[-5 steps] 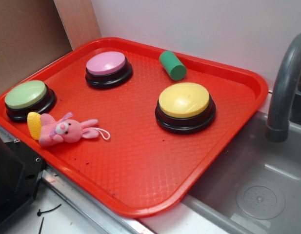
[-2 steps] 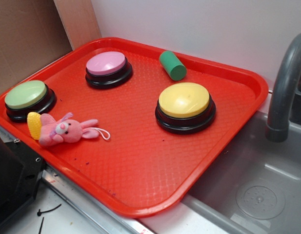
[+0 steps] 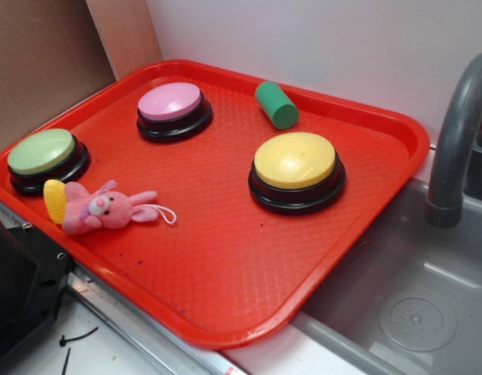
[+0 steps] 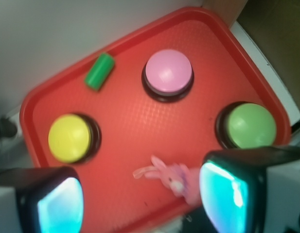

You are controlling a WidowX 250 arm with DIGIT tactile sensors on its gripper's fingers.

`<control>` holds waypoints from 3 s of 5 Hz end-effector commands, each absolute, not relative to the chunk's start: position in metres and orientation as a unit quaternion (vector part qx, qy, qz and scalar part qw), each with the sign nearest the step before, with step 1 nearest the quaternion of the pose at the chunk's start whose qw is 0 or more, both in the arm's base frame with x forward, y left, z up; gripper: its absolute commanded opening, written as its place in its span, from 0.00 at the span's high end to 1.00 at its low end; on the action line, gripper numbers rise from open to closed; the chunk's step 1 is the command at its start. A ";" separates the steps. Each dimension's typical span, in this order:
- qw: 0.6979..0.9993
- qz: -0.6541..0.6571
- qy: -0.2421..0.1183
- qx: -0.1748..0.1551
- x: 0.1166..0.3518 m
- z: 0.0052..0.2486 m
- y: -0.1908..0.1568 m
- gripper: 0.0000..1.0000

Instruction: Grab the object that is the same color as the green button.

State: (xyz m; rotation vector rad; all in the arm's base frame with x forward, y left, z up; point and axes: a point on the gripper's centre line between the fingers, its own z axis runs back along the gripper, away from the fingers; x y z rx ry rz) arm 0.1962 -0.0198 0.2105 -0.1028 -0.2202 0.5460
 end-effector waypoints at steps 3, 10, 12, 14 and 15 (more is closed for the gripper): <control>0.872 0.405 -0.266 -0.060 0.309 0.136 -0.037 0.00; 0.931 0.330 -0.150 0.047 0.359 0.036 -0.039 1.00; 0.947 0.294 -0.124 0.013 0.335 0.088 -0.034 1.00; 0.976 0.208 -0.062 -0.013 0.290 0.154 -0.023 1.00; 0.980 0.185 -0.063 -0.022 0.263 0.178 -0.021 1.00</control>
